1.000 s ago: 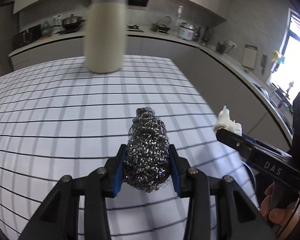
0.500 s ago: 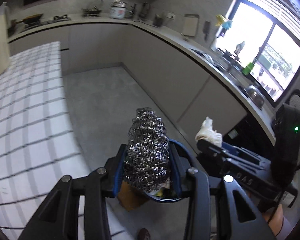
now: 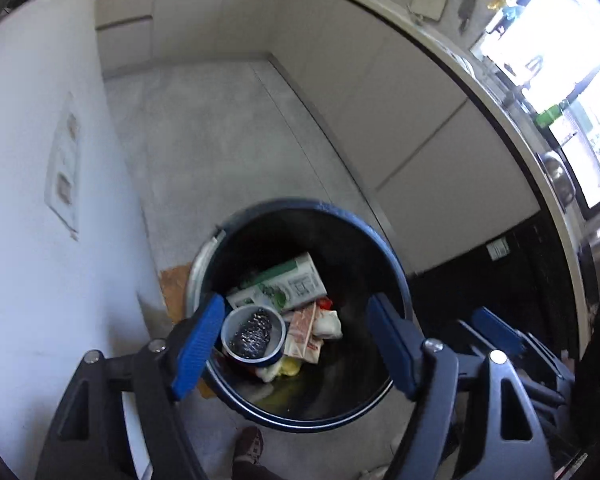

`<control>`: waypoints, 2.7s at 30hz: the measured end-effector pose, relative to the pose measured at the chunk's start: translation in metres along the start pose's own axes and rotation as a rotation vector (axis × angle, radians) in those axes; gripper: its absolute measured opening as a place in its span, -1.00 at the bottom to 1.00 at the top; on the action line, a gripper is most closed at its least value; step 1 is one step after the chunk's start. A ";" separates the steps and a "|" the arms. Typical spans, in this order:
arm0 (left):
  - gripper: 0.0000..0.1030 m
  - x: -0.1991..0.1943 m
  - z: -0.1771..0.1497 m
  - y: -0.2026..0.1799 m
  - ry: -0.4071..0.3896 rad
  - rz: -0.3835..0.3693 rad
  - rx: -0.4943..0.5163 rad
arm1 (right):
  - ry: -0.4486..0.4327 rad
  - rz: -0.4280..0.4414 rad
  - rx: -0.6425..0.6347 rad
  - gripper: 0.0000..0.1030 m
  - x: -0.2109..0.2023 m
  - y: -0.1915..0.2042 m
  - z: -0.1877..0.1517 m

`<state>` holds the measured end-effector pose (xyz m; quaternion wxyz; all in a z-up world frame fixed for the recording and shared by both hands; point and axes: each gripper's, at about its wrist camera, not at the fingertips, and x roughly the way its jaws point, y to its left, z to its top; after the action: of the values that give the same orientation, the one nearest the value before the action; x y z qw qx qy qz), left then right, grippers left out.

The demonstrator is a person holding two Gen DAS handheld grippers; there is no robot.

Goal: Collect trash

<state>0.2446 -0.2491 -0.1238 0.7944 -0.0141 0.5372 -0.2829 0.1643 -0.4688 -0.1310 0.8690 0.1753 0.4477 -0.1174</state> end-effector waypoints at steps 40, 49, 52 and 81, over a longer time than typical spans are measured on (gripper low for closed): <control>0.71 -0.333 -0.255 0.009 -0.388 0.390 -0.142 | -0.214 0.129 -0.272 0.67 -0.335 0.174 -0.213; 0.82 -0.323 -0.263 -0.014 -0.389 0.433 -0.168 | -0.215 0.186 -0.299 0.67 -0.345 0.150 -0.204; 0.93 -0.322 -0.266 -0.021 -0.382 0.444 -0.177 | -0.214 0.196 -0.298 0.67 -0.346 0.144 -0.203; 0.95 -0.305 -0.260 -0.050 -0.381 0.412 -0.139 | -0.199 0.201 -0.305 0.68 -0.336 0.121 -0.195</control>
<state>-0.0813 -0.0759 0.0399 0.9189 -0.0120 0.3879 -0.0701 -0.1281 -0.2629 0.0631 0.9327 0.0730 0.3526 0.0224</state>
